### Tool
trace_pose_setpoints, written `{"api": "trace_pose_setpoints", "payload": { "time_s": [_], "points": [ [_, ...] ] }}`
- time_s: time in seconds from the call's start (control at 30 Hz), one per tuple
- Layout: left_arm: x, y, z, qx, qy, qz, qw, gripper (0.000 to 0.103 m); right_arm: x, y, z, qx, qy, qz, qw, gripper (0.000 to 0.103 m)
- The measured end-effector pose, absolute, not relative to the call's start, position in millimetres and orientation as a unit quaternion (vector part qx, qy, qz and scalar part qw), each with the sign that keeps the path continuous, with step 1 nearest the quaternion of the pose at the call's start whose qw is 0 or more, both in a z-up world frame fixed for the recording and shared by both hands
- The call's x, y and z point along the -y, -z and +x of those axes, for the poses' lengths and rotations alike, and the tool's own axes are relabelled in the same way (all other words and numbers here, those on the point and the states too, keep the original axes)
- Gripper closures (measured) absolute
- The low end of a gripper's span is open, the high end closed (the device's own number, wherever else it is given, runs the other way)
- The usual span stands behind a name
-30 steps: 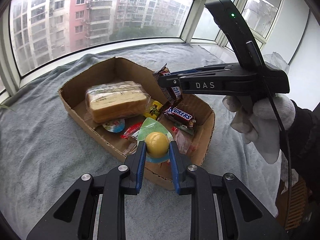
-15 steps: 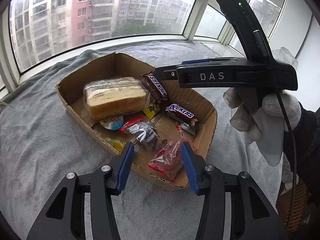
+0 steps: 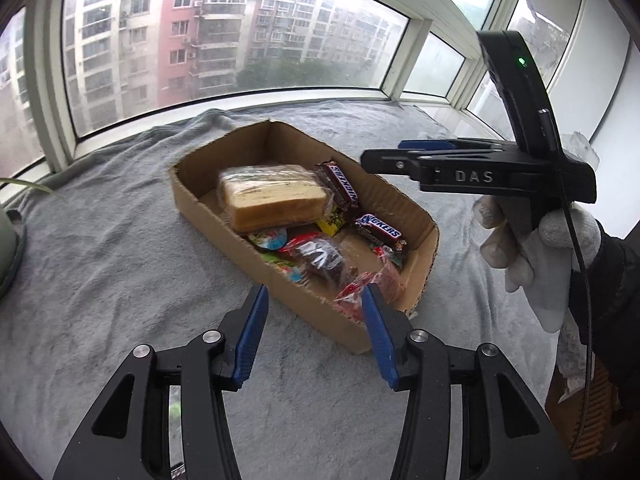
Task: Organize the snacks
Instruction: 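Grasp the green candy packet with the right tool while the left grasps the pink candy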
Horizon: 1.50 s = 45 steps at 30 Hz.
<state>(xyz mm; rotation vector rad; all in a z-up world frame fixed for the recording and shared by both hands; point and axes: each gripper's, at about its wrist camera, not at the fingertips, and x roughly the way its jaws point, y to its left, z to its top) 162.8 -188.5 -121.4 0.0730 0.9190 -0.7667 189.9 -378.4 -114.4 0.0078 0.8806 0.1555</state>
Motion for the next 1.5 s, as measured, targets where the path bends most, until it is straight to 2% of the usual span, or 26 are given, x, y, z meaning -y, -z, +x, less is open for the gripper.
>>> {"api": "trace_pose_setpoints", "payload": {
  "time_s": [0.33, 0.6, 0.7, 0.93, 1.1, 1.2, 1.5],
  "points": [
    [65.9, 117.6, 161.4, -0.434, 0.267, -0.012, 0.86, 0.056, 300.5, 102.5, 139.2, -0.414, -0.165, -0.056, 0.894, 0.031],
    [0.9, 145.6, 154.5, -0.462, 0.208, -0.037, 0.861, 0.057, 228.0, 127.5, 112.5, -0.438, -0.214, -0.1, 0.867, 0.031],
    [-1.9, 155.7, 148.2, -0.47, 0.207, -0.036, 0.857, 0.059, 212.3, 142.8, 117.7, -0.455, -0.213, -0.09, 0.86, 0.031],
    [19.7, 175.5, 133.3, -0.479, 0.232, -0.002, 0.847, 0.073, 192.5, 187.6, 141.9, -0.499, -0.198, -0.05, 0.842, 0.031],
    [32.0, 190.3, 131.4, -0.49, 0.239, 0.0, 0.839, 0.073, 183.7, 207.2, 151.0, -0.514, -0.186, -0.042, 0.836, 0.032],
    [36.2, 197.4, 132.9, -0.495, 0.236, 0.003, 0.836, 0.073, 176.5, 213.6, 154.3, -0.521, -0.187, -0.04, 0.832, 0.04],
    [43.8, 204.2, 139.0, -0.494, 0.226, 0.026, 0.839, 0.073, 155.7, 227.7, 167.5, -0.538, -0.188, -0.047, 0.82, 0.049]
  ]
}}
